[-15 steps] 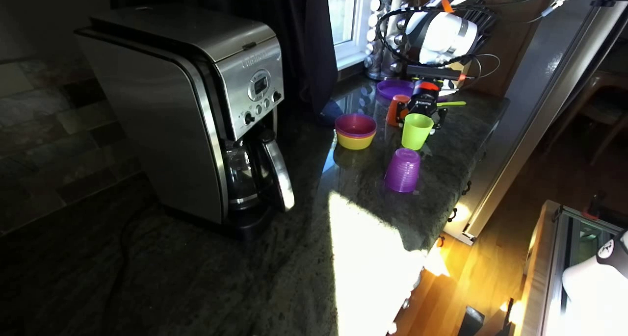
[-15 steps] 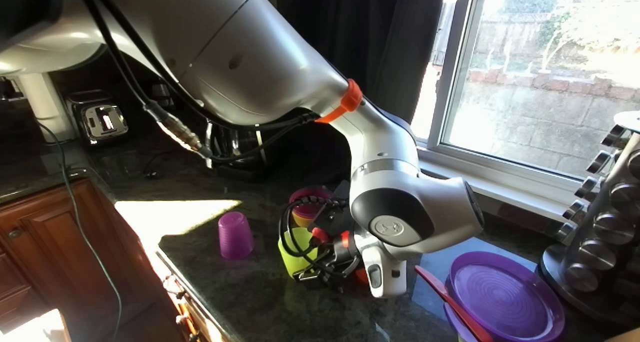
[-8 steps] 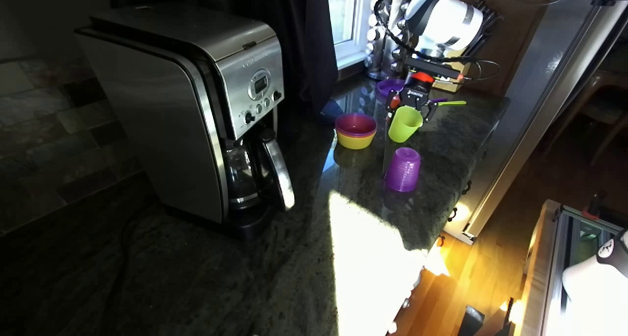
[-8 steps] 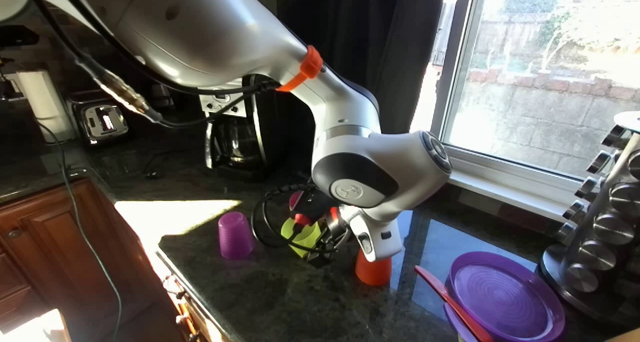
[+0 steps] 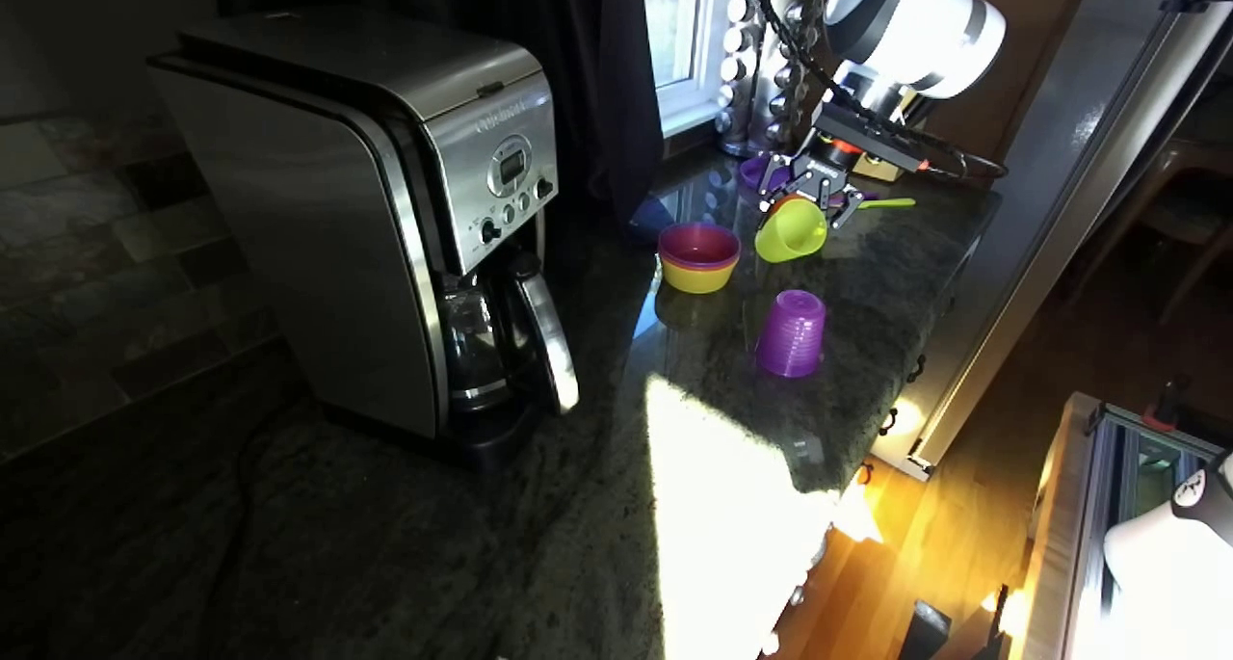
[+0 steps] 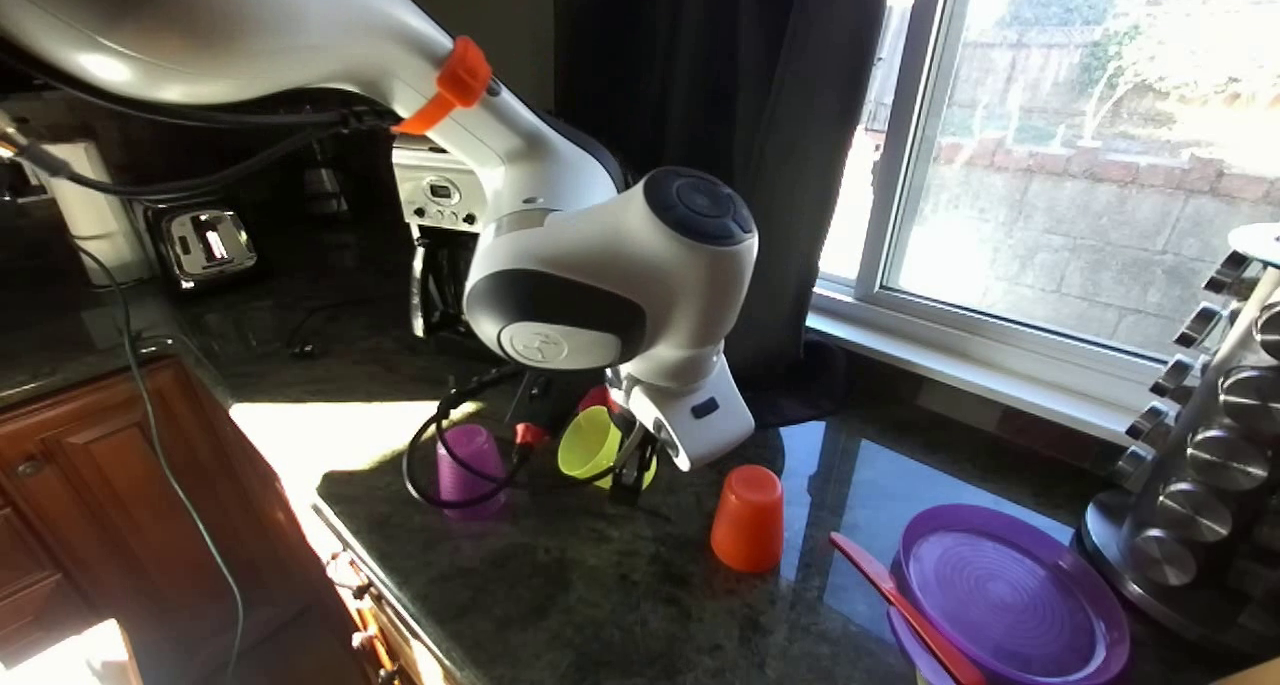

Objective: Turn the green cup

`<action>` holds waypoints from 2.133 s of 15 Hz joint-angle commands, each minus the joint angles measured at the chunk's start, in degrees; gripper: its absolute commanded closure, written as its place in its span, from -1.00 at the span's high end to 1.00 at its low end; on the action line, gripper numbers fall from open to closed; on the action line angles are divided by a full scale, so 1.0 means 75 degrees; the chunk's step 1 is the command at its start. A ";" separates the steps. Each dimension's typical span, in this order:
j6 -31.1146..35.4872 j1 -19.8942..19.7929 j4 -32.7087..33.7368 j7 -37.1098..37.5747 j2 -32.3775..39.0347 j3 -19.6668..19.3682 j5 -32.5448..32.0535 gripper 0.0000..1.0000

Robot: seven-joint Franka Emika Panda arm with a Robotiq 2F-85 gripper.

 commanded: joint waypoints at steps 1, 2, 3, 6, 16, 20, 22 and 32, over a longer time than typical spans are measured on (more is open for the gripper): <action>0.1479 0.0123 -0.1224 -0.0192 -0.1062 0.0151 -0.0064 -0.13; 0.2067 0.0167 -0.1460 -0.0126 -0.1210 0.0212 -0.0111 -0.13; 0.2638 0.0213 -0.1687 -0.0109 -0.1338 0.0282 -0.0165 -0.13; 0.4329 0.0353 -0.2210 -0.0095 -0.1496 0.0539 -0.0064 -0.13; 0.5713 0.0706 -0.2391 -0.0088 -0.1369 0.0850 0.0059 0.37; 0.5713 0.0705 -0.2410 -0.0088 -0.1393 0.0848 0.0063 0.37; 0.7146 0.0570 -0.2742 0.0207 -0.1073 0.0926 -0.0599 -0.13; 1.1003 0.0956 -0.3317 -0.1494 -0.0478 0.1491 0.1223 -0.13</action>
